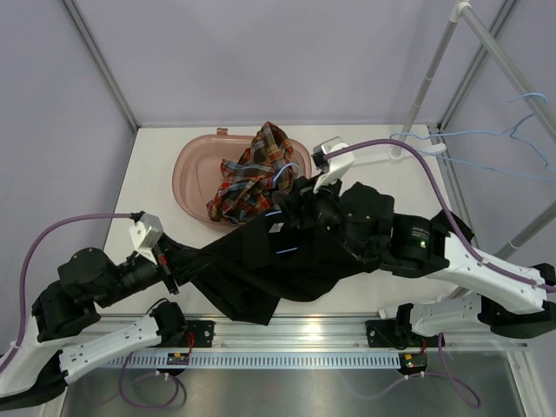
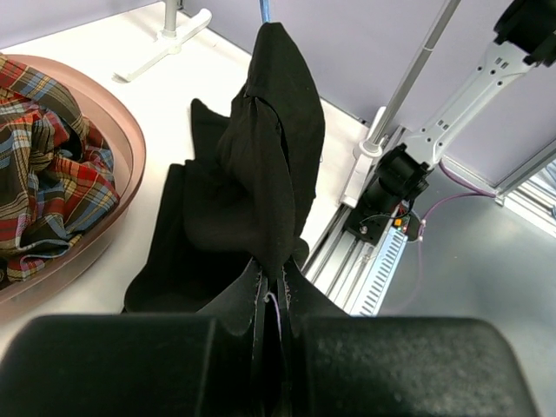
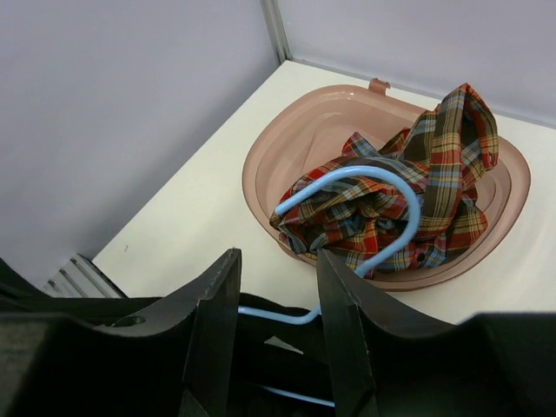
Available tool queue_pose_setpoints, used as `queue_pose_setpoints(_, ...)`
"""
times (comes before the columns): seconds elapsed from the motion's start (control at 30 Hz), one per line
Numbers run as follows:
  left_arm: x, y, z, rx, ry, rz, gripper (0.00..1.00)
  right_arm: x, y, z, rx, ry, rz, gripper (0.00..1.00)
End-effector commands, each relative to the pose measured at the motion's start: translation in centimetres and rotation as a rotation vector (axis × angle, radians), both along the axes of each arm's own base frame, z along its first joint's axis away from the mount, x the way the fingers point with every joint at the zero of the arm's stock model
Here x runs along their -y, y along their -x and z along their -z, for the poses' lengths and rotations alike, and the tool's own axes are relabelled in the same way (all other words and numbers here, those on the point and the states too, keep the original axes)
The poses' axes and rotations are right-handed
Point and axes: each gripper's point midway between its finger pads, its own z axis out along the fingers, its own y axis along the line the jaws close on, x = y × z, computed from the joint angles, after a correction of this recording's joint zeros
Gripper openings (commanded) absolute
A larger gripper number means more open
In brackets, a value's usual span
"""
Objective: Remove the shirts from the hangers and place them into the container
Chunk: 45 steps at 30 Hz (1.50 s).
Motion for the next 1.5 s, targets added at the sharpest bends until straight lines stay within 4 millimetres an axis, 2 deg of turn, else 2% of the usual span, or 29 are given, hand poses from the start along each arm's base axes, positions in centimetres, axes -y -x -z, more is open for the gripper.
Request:
queue_pose_setpoints(0.0,0.4,-0.6,-2.4,0.056,0.057,-0.011,0.00,1.9,0.3,-0.5,0.001,-0.033,0.015,0.48)
queue_pose_setpoints(0.23,0.2,-0.4,-2.8,0.056,0.062,-0.008,0.00,3.1,-0.1,1.5,-0.002,0.007,0.063,0.49)
queue_pose_setpoints(0.53,-0.2,1.3,-4.5,0.080,0.135,0.058,0.00,2.9,-0.9,2.1,0.010,0.021,0.101,0.50)
queue_pose_setpoints(0.73,-0.1,1.8,-4.2,0.073,0.148,0.081,0.00,2.6,-1.2,1.8,0.027,0.025,0.116,0.49)
queue_pose_setpoints(0.83,-0.2,2.2,-4.4,0.081,0.165,0.100,0.00,2.2,-1.3,2.0,0.028,0.024,0.111,0.42)
queue_pose_setpoints(0.9,-0.2,2.5,-5.0,0.095,0.185,0.112,0.00,1.7,-1.3,2.1,0.024,0.020,0.101,0.40)
queue_pose_setpoints(0.97,-0.1,2.7,-5.2,0.101,0.192,0.126,0.00,1.4,-1.3,2.2,0.023,0.021,0.097,0.33)
queue_pose_setpoints(1.0,0.0,2.7,-5.2,0.100,0.192,0.128,0.00,1.2,-1.3,2.3,0.022,0.024,0.093,0.26)
queue_pose_setpoints(1.07,0.2,2.7,-5.0,0.096,0.189,0.132,0.00,1.2,-1.3,2.1,0.022,0.019,0.094,0.00)
queue_pose_setpoints(1.1,0.4,2.6,-4.8,0.089,0.185,0.136,0.00,1.4,-1.3,2.0,0.024,0.015,0.098,0.00)
queue_pose_setpoints(1.17,0.6,2.4,-4.4,0.077,0.176,0.129,0.08,2.2,-1.6,1.7,0.029,0.015,0.133,0.00)
queue_pose_setpoints(1.2,0.7,2.3,-3.9,0.064,0.159,0.126,0.17,2.5,-1.7,1.3,0.032,0.014,0.144,0.00)
queue_pose_setpoints(1.33,1.1,1.9,-2.7,0.039,0.124,0.118,0.31,3.8,-2.0,0.4,0.054,0.040,0.182,0.00)
queue_pose_setpoints(1.47,1.7,1.6,-1.6,0.016,0.100,0.122,0.34,4.8,-2.1,-0.8,0.079,0.056,0.201,0.00)
